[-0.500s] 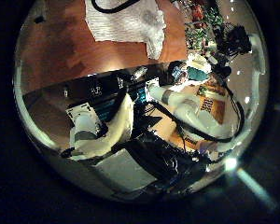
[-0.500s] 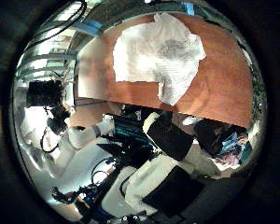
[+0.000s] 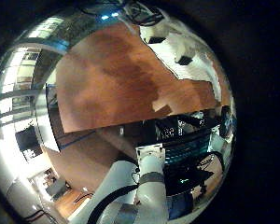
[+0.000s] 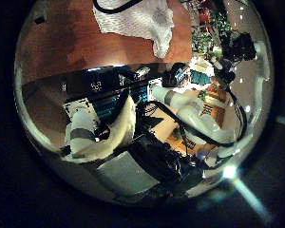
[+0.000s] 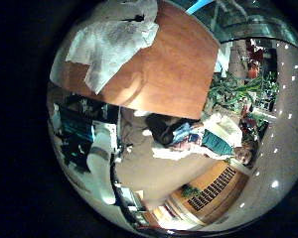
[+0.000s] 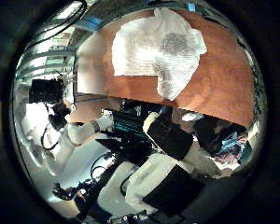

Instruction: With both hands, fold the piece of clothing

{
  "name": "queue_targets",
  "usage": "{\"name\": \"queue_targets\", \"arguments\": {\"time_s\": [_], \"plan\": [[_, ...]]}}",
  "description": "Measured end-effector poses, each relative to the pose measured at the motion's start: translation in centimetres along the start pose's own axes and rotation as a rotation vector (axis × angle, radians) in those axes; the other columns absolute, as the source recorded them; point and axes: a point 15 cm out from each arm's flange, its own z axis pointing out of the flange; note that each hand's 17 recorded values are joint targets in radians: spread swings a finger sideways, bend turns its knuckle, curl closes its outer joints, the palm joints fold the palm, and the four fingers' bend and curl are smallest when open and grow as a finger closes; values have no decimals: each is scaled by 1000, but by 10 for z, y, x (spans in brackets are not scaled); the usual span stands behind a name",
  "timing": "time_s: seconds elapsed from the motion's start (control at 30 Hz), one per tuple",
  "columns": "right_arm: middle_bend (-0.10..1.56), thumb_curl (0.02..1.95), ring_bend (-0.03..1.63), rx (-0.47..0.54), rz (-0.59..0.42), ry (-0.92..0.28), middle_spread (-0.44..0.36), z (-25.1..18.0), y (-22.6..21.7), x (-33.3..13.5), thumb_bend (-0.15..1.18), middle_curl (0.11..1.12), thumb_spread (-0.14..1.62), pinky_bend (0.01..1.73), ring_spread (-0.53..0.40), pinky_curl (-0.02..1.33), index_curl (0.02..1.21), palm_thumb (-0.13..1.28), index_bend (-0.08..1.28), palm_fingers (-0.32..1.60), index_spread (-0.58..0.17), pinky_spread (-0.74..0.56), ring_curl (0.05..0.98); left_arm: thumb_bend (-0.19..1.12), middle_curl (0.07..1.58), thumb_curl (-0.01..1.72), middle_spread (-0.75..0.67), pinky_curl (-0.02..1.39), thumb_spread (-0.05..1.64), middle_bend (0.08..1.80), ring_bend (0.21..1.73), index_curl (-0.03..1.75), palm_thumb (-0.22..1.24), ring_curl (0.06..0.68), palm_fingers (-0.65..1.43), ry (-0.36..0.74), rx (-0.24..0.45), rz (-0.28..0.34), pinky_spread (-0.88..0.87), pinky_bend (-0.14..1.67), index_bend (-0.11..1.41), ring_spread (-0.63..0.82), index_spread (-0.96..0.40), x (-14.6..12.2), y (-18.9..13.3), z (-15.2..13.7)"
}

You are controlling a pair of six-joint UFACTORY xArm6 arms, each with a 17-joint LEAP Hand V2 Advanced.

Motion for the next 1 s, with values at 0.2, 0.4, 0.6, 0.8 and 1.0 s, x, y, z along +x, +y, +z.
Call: {"name": "queue_targets", "arguments": {"time_s": [0.2,0.4,0.6,0.8,1.0], "plan": [[262,280,692,-17,11,-5,-99,5,-3,0,-13,368,1308,682,-72,39,335,511,177,333,-410,217,182,-20,380,308,139,331,1145,194,738,370,323,190,239,-51,3,59,252,435,179,168,-53,7,-22,18],[250,280,685,-30,12,-13,-127,7,-1,-2,-13,365,1310,676,-66,44,334,514,177,338,-405,221,183,-18,373,313,162,331,1138,186,738,365,337,191,200,-101,29,130,297,437,162,198,-32,17,-66,41],[256,280,686,-63,35,-31,-114,10,8,-3,-11,369,1321,673,-56,49,330,525,171,347,-406,236,183,-23,368,315,180,340,1122,193,745,347,331,196,157,-157,68,196,317,461,155,229,-4,23,-105,63],[259,279,686,-122,82,-51,-99,30,18,-8,-12,371,1324,666,-53,52,329,526,174,350,-404,240,185,-24,373,315,185,341,1104,198,756,335,330,202,147,-205,74,239,316,465,158,241,9,19,-133,87],[256,279,683,-136,105,-57,-93,31,24,-9,-11,371,1330,661,-52,55,332,534,177,352,-406,241,186,-25,374,312,191,343,1078,195,748,327,322,202,135,-211,39,253,315,476,162,249,12,17,-142,101]]}}
